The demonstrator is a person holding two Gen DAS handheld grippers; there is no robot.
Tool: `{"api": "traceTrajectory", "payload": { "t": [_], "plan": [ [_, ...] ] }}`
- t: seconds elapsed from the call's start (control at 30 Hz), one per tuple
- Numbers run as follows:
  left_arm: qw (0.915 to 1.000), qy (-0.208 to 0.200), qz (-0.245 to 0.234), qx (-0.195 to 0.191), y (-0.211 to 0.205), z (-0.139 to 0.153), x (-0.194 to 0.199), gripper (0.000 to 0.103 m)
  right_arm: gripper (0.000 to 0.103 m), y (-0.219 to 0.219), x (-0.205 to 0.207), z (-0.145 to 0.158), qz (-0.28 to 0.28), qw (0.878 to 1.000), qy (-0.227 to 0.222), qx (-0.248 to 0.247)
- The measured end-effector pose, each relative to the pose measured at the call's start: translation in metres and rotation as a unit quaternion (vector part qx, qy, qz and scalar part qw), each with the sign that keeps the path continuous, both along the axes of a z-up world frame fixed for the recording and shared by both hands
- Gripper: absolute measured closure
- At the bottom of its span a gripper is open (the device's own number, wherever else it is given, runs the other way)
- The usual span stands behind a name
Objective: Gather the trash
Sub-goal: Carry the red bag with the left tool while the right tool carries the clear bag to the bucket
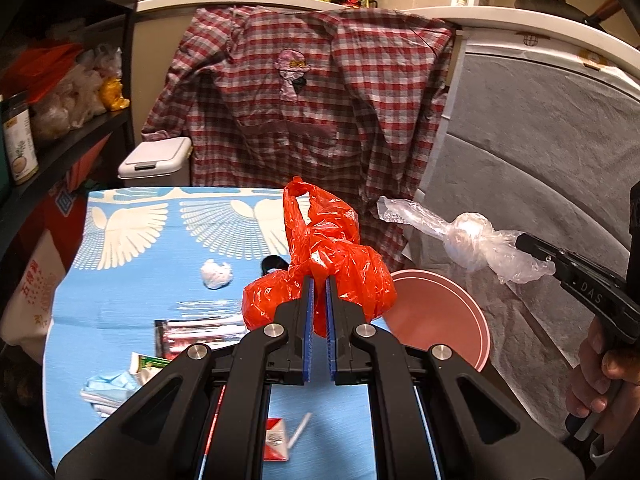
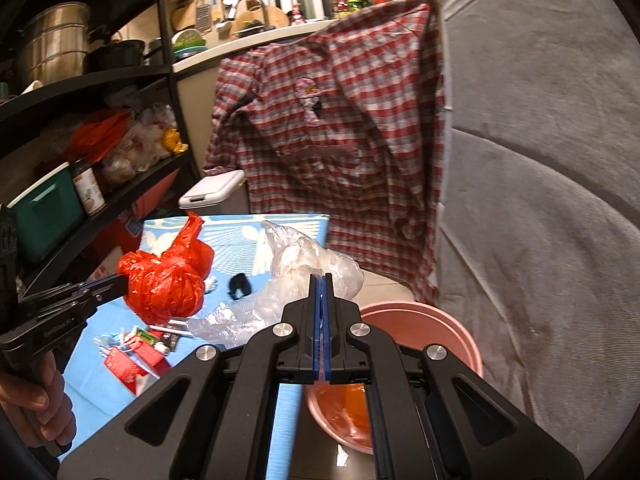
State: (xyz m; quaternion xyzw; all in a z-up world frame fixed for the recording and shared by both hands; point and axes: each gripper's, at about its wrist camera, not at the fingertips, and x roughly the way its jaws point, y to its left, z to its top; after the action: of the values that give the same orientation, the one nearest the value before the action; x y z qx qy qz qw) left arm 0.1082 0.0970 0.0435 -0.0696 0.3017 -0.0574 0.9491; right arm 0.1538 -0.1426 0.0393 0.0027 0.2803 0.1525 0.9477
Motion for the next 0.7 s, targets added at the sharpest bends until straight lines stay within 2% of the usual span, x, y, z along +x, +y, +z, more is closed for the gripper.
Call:
{"api": "traceTrajectory", "payload": {
  "t": [0.37,0.7],
  "plan": [
    [0.9996,0.005,-0.029,-0.001,-0.035,-0.007,0.012,0.097,0.102,-0.034,0.003,-0.003,-0.044,0.999,0.006,-0.011],
    [0.9985,0.016,-0.052,0.004,-0.069,-0.018,0.025,0.097,0.102,-0.046,0.011,-0.01,-0.068,0.997,0.017,-0.026]
  ]
}}
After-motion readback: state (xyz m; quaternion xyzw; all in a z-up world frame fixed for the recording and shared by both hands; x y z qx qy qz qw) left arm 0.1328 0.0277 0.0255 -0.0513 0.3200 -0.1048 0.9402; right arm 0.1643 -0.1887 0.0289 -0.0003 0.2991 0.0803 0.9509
